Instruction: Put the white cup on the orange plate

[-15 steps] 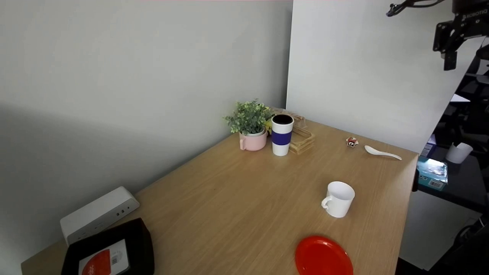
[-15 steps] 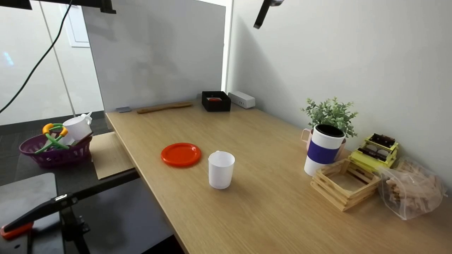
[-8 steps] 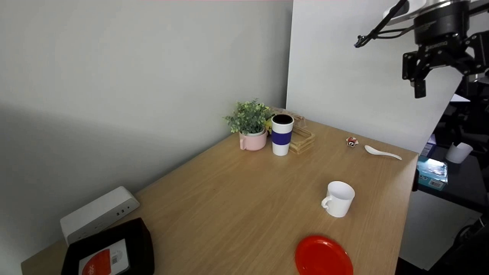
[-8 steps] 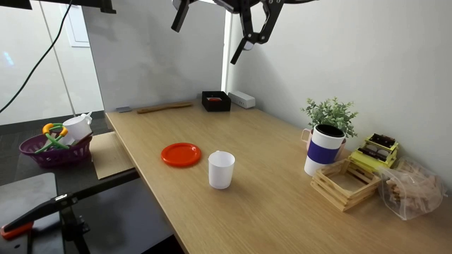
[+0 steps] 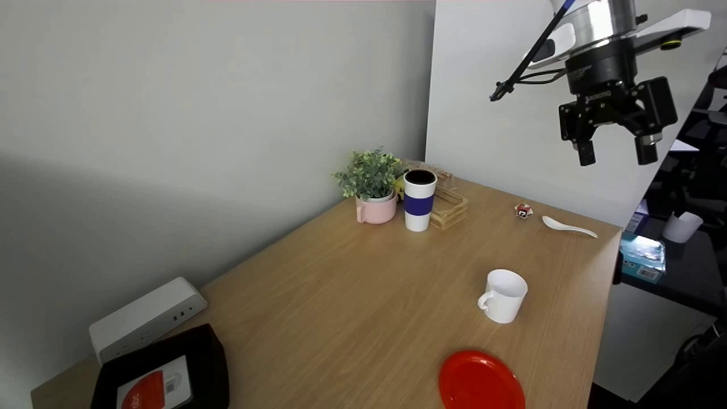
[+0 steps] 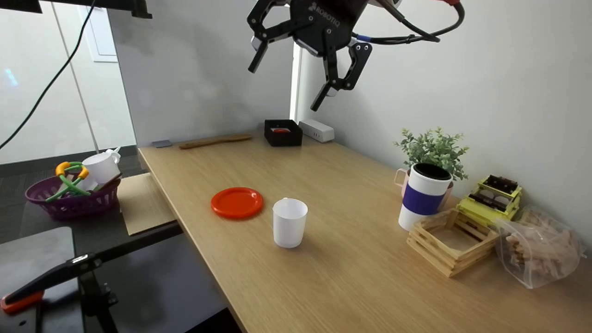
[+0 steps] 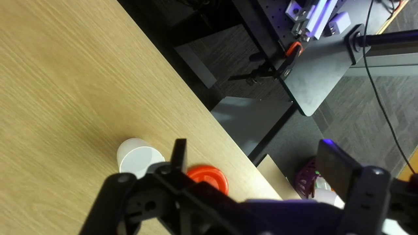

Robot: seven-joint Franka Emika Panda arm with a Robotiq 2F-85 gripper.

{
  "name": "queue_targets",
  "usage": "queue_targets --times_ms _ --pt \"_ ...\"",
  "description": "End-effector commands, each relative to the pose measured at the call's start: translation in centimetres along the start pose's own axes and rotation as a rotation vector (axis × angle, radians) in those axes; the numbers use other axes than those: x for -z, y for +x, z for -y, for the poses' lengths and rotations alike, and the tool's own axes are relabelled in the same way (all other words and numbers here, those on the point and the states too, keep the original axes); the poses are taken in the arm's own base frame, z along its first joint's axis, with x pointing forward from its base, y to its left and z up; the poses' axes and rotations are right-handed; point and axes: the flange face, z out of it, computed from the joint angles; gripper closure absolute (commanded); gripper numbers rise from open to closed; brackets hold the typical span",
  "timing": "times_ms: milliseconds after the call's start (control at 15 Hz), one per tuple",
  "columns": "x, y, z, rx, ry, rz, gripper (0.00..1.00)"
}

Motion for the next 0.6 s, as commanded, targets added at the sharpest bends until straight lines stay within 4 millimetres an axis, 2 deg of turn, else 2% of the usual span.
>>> queue_targets --times_ms 0,333,533 --pt "0.1 0.0 0.0 0.0 0.0 0.0 0.0" --pt "-0.9 2.3 -0.9 0.033 -0.005 -0.03 0.0" --pt "-2.1 4.8 -1.6 0.04 0.012 -0.072 0.0"
